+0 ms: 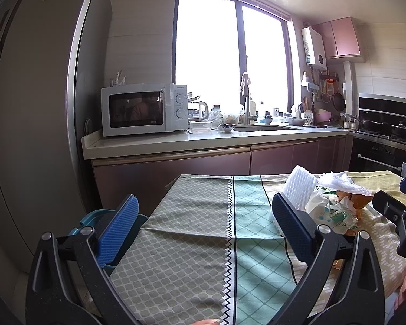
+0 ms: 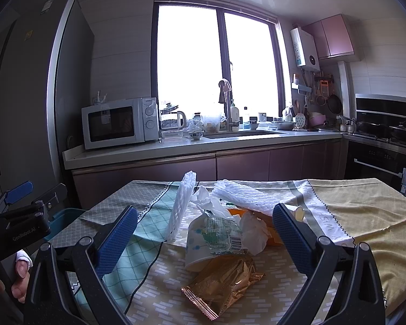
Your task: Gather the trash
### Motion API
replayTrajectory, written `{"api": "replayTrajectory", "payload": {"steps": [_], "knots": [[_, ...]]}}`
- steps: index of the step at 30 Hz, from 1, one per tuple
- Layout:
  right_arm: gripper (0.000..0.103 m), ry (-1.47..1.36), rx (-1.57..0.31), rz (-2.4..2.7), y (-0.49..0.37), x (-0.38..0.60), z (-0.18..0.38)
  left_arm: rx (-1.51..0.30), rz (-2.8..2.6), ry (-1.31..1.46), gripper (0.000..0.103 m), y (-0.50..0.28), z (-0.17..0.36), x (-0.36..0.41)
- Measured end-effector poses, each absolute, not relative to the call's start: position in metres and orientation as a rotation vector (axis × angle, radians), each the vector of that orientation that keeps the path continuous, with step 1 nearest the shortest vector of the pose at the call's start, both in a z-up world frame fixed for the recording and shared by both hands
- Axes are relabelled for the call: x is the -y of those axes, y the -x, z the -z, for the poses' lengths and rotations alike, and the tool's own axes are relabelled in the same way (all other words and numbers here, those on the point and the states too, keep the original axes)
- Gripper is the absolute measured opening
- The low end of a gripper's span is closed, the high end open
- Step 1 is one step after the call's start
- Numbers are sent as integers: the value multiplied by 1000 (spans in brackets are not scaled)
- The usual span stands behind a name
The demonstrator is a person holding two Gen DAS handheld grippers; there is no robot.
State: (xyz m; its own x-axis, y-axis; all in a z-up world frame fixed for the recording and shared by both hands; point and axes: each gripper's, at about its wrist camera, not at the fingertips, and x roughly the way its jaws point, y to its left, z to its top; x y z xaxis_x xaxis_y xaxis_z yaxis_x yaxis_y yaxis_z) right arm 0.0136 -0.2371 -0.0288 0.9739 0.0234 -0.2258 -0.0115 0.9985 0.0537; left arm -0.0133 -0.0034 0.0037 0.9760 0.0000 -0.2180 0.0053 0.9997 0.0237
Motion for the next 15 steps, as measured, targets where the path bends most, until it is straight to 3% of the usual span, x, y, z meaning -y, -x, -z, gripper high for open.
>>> {"api": "replayTrajectory", "payload": {"steps": [15], "knots": [[97, -54, -227, -18, -13, 238, 29, -218, 10, -24, 97, 14, -4, 4]]}}
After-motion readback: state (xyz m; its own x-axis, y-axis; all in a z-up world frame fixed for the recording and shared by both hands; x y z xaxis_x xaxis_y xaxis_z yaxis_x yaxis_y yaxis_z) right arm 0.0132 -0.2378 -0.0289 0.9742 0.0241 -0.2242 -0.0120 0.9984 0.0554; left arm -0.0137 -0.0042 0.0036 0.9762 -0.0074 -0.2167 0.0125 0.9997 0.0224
